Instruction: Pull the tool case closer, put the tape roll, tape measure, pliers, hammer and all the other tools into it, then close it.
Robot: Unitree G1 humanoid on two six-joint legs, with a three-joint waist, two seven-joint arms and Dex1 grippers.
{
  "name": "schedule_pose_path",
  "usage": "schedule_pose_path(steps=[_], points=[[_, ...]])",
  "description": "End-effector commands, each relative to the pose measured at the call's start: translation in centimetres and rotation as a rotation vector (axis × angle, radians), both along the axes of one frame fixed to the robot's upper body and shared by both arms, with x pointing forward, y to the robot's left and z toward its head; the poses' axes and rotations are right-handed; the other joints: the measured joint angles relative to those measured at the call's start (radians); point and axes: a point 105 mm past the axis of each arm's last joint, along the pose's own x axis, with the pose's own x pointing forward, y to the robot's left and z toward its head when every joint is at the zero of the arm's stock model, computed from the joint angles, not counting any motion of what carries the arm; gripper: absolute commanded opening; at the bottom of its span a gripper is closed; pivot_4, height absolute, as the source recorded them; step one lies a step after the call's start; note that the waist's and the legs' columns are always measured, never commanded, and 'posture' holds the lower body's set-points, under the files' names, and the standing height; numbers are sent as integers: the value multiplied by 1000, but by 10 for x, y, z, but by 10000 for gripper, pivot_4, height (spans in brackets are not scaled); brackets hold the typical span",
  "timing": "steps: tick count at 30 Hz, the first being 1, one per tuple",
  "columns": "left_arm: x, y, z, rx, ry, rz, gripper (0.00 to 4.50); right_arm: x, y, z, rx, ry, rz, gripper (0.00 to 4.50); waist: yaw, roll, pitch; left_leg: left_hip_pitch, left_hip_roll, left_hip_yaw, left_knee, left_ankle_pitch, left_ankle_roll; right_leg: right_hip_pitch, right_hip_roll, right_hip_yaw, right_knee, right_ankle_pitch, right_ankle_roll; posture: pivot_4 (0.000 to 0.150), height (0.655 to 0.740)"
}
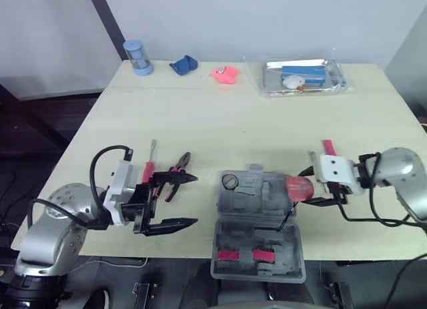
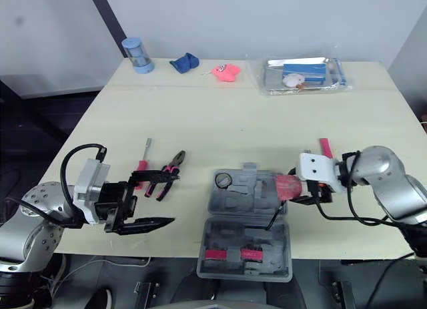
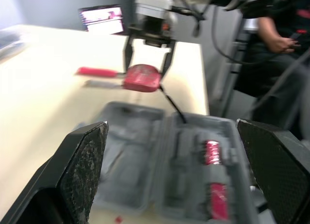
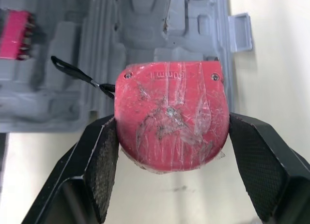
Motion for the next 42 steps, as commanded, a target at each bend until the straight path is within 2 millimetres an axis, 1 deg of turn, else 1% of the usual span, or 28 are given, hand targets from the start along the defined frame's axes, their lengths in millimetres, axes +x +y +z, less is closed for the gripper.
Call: schedule_pose_path(steps=[1,3,5,12,18,26,28,30,31,32,36,42], points=[[-2,6,5,14,-37,38,45000,17,1,-7,-105,-22,-51,29383,-1,0,0,0,0,0,0,0,0,0,0,0,0,0,0,1500,7400],[-4,7,4,16,-34,49,45000,24,4,-11,-157,-29,-52,29383,-4,1,0,0,0,0,0,0,0,-1,0,0,0,0,0,1500,7400],[-4,7,4,18,-35,50,45000,26,4,-13,-190,-30,-43,29383,0,1,0,0,0,0,0,0,0,-1,0,0,0,0,0,1500,7400],[-7,5,4,18,-35,57,45000,32,23,-22,-253,-34,-29,29383,-3,1,1,-2,0,0,0,0,0,-3,0,0,0,0,0,1500,7400],[-9,2,3,17,-32,54,45000,36,34,-26,-261,-43,-56,29383,-2,1,1,-2,0,-1,0,0,0,-3,0,0,0,0,0,1500,7400],[-11,0,3,11,-29,49,45000,41,39,-27,-255,-65,-88,29383,-5,1,1,-1,0,0,0,0,0,-3,0,0,1,0,0,1500,7400],[-12,0,3,11,-27,48,45000,39,40,-28,-258,-57,-75,29383,-5,1,1,-1,0,0,0,0,0,-3,0,0,1,0,0,1500,7400],[-11,-1,3,10,-26,46,45000,36,39,-29,-262,-49,-64,39752,-5,1,1,-1,0,0,0,0,0,-3,0,0,1,0,0,1500,7400],[-11,-1,4,10,-26,45,45000,36,39,-29,-258,-54,-65,43396,-5,1,1,-1,0,0,0,0,0,-3,0,0,1,0,0,1500,7400],[-11,-1,4,9,-25,44,45000,37,40,-28,-251,-63,-69,44615,-4,1,1,-1,0,0,0,0,0,-3,0,0,1,0,0,1500,7400],[-11,-2,3,4,-20,42,45000,37,40,-21,-236,-82,-77,44615,-4,1,1,-2,0,0,-1,0,0,-3,0,0,1,0,0,1500,7400],[-11,-6,3,-4,-16,41,45000,30,35,-7,-184,-95,-98,44615,-2,1,1,-2,0,-1,-1,0,0,-3,0,0,1,0,0,1500,7400]])
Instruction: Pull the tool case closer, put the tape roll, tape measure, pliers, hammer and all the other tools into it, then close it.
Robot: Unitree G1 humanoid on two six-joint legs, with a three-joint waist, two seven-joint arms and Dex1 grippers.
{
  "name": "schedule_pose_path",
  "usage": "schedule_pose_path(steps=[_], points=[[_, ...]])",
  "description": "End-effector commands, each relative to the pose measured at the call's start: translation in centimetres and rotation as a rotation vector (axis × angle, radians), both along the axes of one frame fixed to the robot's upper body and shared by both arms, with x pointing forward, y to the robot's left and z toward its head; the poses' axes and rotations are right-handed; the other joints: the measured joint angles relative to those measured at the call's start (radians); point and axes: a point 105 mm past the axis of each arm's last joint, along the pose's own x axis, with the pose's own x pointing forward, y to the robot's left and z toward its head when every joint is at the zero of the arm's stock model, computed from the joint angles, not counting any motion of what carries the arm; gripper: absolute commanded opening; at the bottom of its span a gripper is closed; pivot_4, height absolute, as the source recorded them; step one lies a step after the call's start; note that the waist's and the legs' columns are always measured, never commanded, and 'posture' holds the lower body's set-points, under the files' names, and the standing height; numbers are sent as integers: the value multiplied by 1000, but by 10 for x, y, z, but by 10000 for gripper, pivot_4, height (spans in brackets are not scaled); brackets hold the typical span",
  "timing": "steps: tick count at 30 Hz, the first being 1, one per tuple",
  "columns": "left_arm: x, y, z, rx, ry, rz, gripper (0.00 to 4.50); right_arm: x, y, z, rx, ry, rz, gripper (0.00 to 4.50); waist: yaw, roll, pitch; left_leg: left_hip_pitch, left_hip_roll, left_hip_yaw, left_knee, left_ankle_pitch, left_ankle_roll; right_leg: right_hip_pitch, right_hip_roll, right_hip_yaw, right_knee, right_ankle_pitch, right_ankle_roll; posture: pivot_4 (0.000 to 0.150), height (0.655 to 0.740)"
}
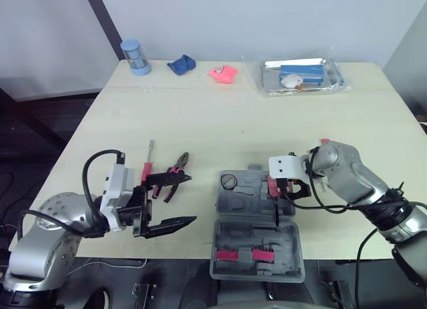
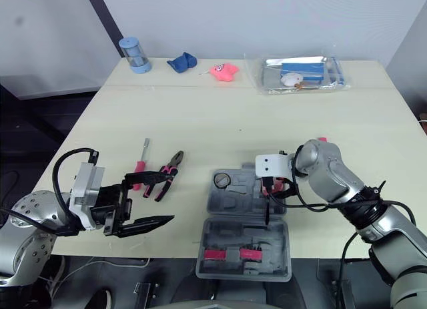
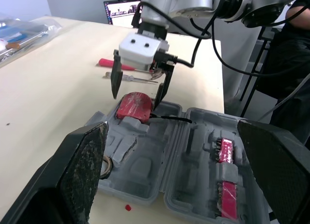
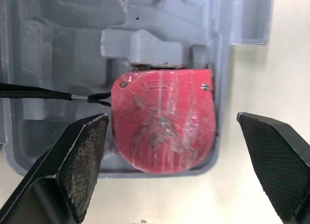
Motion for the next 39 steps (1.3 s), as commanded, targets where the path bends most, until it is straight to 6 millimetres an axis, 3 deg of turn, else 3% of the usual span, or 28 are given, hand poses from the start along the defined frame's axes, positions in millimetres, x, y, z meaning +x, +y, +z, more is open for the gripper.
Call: schedule_pose_path(steps=[1,7,9,10,11,12,14,21,26,39], points=[[-3,-4,7,-9,-33,-17,45000,-4,-5,18,66,-40,-16,44615,2,0,0,0,0,0,0,0,0,0,0,0,0,0,0,1500,7400],[-4,-4,7,-9,-33,-15,45000,-8,-15,25,315,-65,-59,44615,2,0,0,0,0,0,0,0,0,0,0,0,0,0,0,1500,7400],[-4,-4,7,-10,-33,-16,45000,-11,-13,27,427,-57,-54,38701,0,0,0,0,0,0,0,0,0,0,0,0,0,0,0,1500,7400],[-4,-4,7,-9,-32,-17,45000,-11,-14,25,476,-53,-73,38177,-2,0,0,0,0,0,0,0,0,0,0,0,0,0,0,1500,7400],[-4,-4,7,-9,-32,-18,45000,-13,-15,23,506,-44,-78,31127,-4,0,0,0,0,1,0,0,0,0,0,1,0,0,0,1500,7400],[-4,-4,6,-8,-32,-18,45000,-14,-16,21,538,-36,-91,29963,0,0,0,1,0,1,0,0,0,0,0,1,1,0,0,1500,7400],[-4,-4,6,-8,-33,-20,45000,-13,-16,18,606,-43,-105,22392,1,0,0,0,0,0,0,0,0,1,0,0,0,0,0,1500,7400],[-3,-4,7,-8,-37,-20,45000,-14,-13,8,772,-72,-77,22392,-1,0,0,1,0,1,0,0,0,1,0,1,0,0,0,1500,7400],[-2,-3,7,-8,-38,-15,45000,-8,-22,-6,870,-70,-128,22392,0,0,0,1,0,1,0,0,0,1,0,1,0,0,0,1500,7400],[2,-2,8,-10,-45,-3,45000,-11,-32,-65,828,48,-202,22392,-1,0,0,3,0,1,-1,0,0,3,0,1,0,0,0,1500,7400]])
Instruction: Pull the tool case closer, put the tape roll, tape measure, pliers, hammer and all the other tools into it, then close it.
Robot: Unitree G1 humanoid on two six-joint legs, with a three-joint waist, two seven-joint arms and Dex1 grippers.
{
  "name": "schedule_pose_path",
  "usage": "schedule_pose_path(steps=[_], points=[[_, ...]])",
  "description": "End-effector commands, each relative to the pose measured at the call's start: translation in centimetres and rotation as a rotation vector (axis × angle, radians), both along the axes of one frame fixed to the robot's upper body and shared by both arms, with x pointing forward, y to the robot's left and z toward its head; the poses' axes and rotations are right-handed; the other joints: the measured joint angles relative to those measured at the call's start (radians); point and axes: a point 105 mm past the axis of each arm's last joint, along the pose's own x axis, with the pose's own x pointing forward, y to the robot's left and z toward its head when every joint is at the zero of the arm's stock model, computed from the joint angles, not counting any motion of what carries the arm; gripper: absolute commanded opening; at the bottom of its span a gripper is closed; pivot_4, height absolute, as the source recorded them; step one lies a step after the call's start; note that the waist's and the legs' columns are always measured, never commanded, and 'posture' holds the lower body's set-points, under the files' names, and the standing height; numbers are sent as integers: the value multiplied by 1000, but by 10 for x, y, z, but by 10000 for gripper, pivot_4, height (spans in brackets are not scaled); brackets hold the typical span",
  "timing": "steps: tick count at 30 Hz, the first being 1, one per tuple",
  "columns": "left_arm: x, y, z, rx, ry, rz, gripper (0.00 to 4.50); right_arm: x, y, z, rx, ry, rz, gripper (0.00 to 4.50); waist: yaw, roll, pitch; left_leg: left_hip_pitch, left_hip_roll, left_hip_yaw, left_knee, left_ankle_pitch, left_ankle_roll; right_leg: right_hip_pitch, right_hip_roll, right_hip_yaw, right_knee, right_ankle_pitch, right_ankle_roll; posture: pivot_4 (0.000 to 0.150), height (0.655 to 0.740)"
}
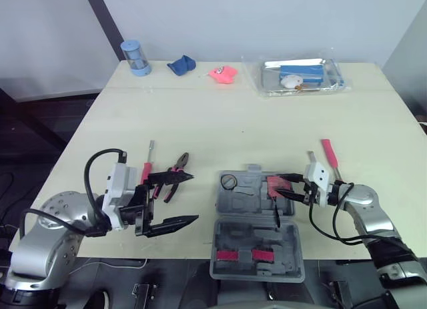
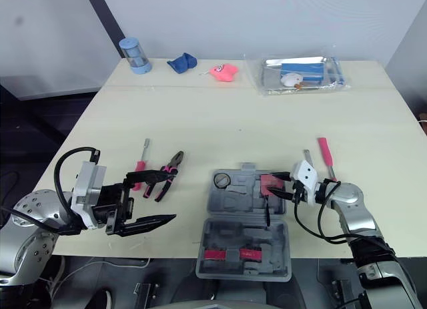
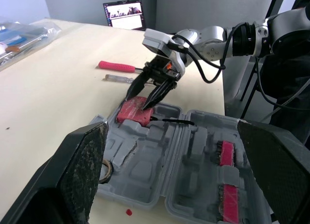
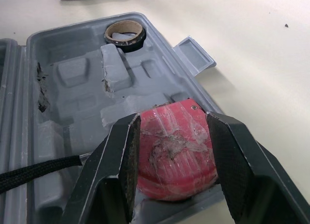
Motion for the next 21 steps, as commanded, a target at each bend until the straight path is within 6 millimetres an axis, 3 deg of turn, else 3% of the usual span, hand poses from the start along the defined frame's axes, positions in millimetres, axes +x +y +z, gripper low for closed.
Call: schedule_pose_path(steps=[1,8,12,15,21], points=[[0,0,6,-9,-32,2,45000,-2,-4,-25,-57,76,-19,22392,0,0,0,0,0,0,0,0,0,0,0,0,0,0,0,1500,7400],[1,-1,4,-10,-29,5,45000,-10,-13,-60,-153,226,-41,22392,-2,-8,-7,3,0,0,0,0,0,2,0,0,1,0,0,1500,7400],[-1,-1,1,-14,-23,10,45000,-11,-17,-67,-195,231,-49,22392,-2,-14,-15,4,0,0,0,0,0,3,0,0,1,0,0,1500,7400],[0,2,1,-28,-17,35,45000,-6,-13,-53,-149,169,-54,22392,-1,-14,-17,5,0,0,0,0,0,5,0,0,0,0,0,1500,7400],[2,14,-4,-74,5,130,45000,1,-10,1,-7,-22,-70,22392,2,-9,-14,3,0,0,0,0,0,3,0,0,0,0,0,1500,7400]])
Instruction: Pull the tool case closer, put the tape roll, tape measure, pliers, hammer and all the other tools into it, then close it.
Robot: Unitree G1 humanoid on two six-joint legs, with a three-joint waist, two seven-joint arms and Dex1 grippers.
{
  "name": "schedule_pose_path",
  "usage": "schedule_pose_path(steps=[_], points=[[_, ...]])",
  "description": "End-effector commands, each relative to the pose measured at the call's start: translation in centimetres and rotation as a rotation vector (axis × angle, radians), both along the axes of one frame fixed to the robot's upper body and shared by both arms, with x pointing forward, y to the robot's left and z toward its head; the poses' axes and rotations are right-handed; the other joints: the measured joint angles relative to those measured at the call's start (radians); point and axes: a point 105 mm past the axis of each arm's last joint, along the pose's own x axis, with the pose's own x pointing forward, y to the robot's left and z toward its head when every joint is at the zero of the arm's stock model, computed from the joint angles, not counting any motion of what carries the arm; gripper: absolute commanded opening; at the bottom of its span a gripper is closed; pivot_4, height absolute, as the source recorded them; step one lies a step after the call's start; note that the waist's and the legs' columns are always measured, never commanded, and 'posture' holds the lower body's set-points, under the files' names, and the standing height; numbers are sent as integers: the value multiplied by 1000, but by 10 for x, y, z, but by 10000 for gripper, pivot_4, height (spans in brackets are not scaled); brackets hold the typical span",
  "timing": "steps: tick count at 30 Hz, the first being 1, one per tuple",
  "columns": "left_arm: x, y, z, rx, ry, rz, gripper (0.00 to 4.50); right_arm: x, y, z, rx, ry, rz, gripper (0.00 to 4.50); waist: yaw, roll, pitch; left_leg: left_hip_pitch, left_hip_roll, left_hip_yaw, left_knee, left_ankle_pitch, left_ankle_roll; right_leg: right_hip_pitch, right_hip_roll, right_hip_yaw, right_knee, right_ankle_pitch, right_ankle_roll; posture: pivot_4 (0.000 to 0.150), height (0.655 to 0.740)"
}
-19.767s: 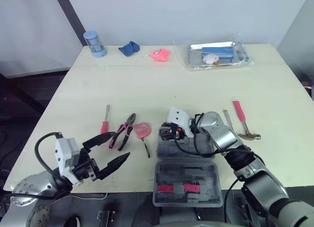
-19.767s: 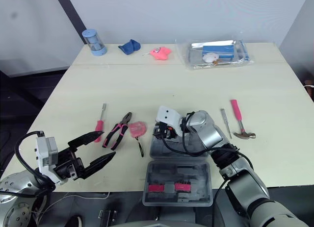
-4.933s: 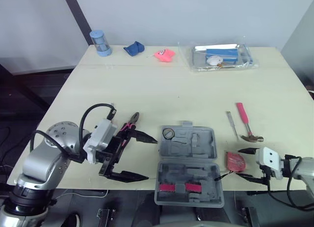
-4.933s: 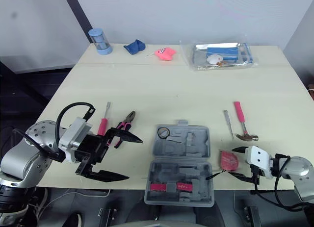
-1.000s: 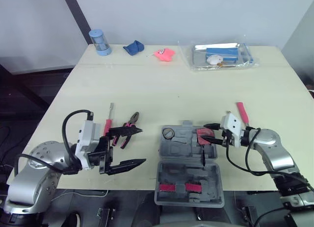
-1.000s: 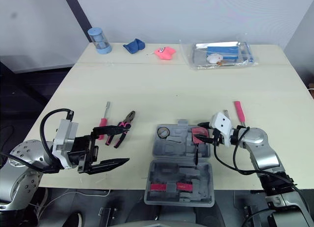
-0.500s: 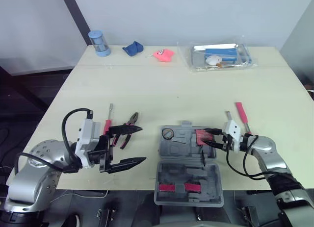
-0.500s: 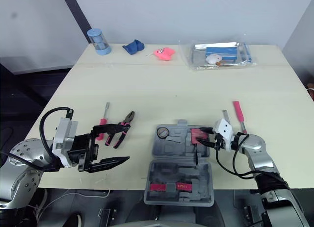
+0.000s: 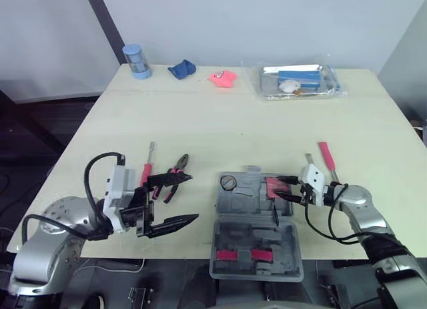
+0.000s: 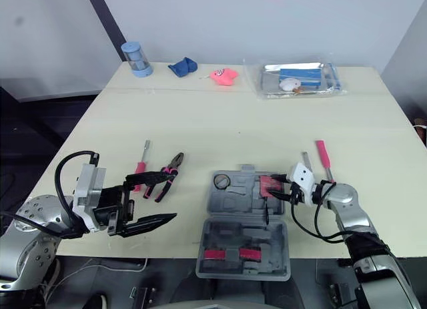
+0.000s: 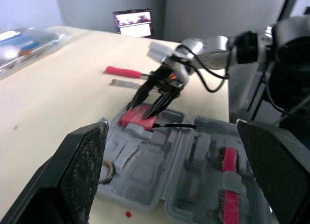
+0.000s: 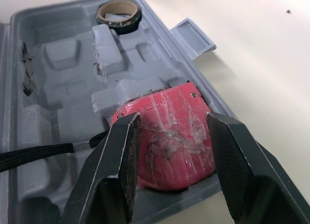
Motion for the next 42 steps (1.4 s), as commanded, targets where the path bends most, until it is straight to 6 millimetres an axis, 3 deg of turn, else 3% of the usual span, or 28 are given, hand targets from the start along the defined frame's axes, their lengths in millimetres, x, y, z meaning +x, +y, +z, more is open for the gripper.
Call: schedule_pose_path(steps=[1,5,9,24,26,29,30,36,42], points=[[2,13,3,-33,-24,80,45000,-2,-10,26,63,-78,-39,22392,1,4,3,0,0,0,0,0,0,0,0,0,0,0,0,1500,7400],[4,26,-6,-45,-6,160,45000,-13,-21,54,129,-157,-69,22392,2,10,6,-2,0,0,0,0,0,-2,0,0,0,0,0,1500,7400],[4,40,-16,-55,20,243,45000,-29,-44,64,154,-175,-152,22392,2,10,6,-2,0,0,0,0,0,-2,0,0,-1,0,0,1500,7400],[-11,119,-70,-71,120,680,45000,-116,-167,26,92,-98,-715,22392,0,10,6,-2,0,1,-1,0,0,-1,0,1,-1,-1,0,1500,7400],[-11,126,-75,-80,129,728,45000,-126,-177,21,94,-91,-776,29635,0,9,6,-1,0,2,-1,0,0,-1,0,2,-1,-1,0,1500,7400],[-13,135,-83,-76,145,793,45000,-138,-186,14,105,-69,-823,42093,1,10,6,-1,0,3,-1,0,0,-1,0,3,-1,-1,0,1500,7400],[-14,139,-87,-68,157,815,45000,-142,-190,13,119,-64,-847,43908,1,10,6,-1,0,3,-1,0,0,-1,0,3,-2,-1,0,1500,7400],[-20,148,-98,-50,185,850,45000,-152,-199,6,126,-45,-892,43908,1,9,6,-1,0,4,-1,0,0,-1,0,3,-2,-1,0,1500,7400],[-13,140,-94,-50,167,825,45000,-139,-192,17,144,-88,-843,43908,1,10,6,-1,0,4,-1,0,0,-1,0,3,-1,-1,0,1500,7400]])
